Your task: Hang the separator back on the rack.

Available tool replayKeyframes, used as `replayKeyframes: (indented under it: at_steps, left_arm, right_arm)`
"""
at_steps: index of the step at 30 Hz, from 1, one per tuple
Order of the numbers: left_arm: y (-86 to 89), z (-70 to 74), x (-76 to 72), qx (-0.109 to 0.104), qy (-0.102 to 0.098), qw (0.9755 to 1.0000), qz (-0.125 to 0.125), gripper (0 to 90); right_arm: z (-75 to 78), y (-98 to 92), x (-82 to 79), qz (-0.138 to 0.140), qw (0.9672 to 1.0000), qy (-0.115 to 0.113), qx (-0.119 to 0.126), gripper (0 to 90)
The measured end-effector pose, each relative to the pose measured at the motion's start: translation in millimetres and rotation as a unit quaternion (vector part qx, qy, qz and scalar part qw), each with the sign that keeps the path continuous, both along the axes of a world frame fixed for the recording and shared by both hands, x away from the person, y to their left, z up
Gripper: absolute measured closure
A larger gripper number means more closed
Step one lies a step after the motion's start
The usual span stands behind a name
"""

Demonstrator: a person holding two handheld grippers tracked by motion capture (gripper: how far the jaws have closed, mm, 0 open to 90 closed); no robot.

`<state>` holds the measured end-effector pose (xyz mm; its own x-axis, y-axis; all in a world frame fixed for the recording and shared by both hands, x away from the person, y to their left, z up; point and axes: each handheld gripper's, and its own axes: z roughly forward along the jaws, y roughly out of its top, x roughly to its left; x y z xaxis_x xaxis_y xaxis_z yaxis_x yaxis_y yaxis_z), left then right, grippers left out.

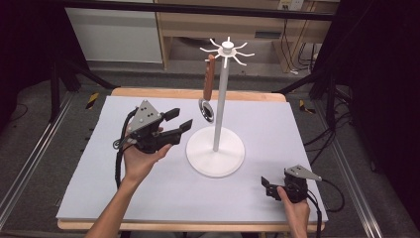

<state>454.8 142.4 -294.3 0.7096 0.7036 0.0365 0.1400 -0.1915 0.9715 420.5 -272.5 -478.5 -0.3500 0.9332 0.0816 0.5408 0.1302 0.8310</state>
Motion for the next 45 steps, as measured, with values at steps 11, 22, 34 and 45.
replayKeyframes:
  at_steps: [11,22,34,45]
  left_arm:
    - [18.5,-43.8,-8.3,0.02,0.039,0.9989,0.013,42.8]
    - [38.3,-86.5,-14.5,0.047,0.081,0.995,0.034,39.9]
    - [70.3,-129.4,-19.8,0.064,0.122,0.9874,0.078,35.2]
    - [94.7,-150.0,-26.3,0.082,0.138,0.9795,0.122,32.1]
  right_arm:
    - [-0.9,-0.1,0.4,-0.003,1.0,-0.001,-0.003,5.0]
    - [-1.0,-0.2,-0.2,-0.006,1.0,0.002,-0.003,5.0]
    - [-1.9,-2.5,0.0,-0.016,0.9996,0.007,-0.022,5.1]
    - [-4.1,-6.1,0.4,-0.023,0.9991,0.014,-0.032,5.3]
